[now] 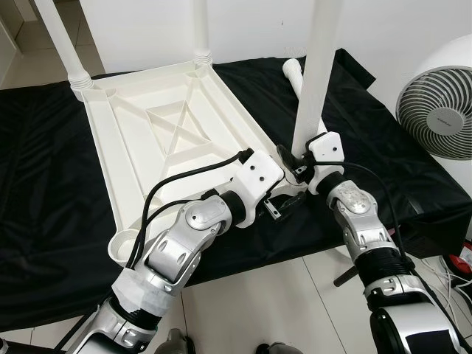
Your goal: Building children table
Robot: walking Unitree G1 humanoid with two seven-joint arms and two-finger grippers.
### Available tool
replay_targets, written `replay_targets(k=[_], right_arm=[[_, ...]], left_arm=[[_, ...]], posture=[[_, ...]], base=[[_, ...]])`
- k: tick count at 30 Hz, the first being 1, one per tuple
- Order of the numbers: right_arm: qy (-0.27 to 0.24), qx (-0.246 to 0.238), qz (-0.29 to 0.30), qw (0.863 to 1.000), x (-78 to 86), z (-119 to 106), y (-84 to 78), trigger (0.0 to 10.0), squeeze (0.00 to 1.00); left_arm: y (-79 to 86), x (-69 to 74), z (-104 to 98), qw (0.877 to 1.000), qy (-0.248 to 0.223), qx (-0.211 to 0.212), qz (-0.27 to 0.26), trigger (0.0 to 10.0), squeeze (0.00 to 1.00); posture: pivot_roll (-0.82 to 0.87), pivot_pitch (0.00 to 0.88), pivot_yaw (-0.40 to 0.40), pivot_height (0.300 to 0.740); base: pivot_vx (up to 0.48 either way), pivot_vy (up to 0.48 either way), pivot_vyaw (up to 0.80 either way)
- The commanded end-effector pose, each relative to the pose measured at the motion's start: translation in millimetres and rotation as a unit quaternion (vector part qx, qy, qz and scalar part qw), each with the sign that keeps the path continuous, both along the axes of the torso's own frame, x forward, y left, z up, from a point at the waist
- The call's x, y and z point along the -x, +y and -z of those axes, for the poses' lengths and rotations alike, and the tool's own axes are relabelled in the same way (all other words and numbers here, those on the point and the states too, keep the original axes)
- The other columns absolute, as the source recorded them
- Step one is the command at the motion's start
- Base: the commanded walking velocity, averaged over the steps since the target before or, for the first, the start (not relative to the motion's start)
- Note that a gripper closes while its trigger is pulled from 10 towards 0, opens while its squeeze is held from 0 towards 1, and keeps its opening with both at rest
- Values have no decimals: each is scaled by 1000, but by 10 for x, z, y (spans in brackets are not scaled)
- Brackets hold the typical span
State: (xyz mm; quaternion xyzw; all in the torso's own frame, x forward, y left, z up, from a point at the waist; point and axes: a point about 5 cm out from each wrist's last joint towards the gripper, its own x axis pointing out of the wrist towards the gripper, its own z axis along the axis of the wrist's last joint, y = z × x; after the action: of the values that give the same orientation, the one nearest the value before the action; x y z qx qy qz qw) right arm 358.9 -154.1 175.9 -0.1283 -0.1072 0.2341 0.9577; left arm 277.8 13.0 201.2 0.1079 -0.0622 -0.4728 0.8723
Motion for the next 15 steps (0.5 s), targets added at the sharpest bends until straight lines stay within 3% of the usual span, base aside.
replay_targets(k=[1, 5, 15], right_arm=[[74, -5, 12, 997, 36, 300, -55, 10000, 0], [93, -35, 26, 995, 5, 314, -80, 10000, 0], [118, -56, 40, 991, 11, 405, -87, 10000, 0]], left_arm=[[-39, 63, -1, 999, 4, -6, 39, 10000, 0], [-54, 71, -11, 999, 3, -6, 42, 10000, 0], [-59, 88, -22, 999, 3, -5, 45, 10000, 0]], posture=[[-53, 113, 41, 740], [-51, 105, 42, 740], [-50, 103, 43, 740]], base=[[0, 0, 0], [0, 0, 0], [0, 0, 0]])
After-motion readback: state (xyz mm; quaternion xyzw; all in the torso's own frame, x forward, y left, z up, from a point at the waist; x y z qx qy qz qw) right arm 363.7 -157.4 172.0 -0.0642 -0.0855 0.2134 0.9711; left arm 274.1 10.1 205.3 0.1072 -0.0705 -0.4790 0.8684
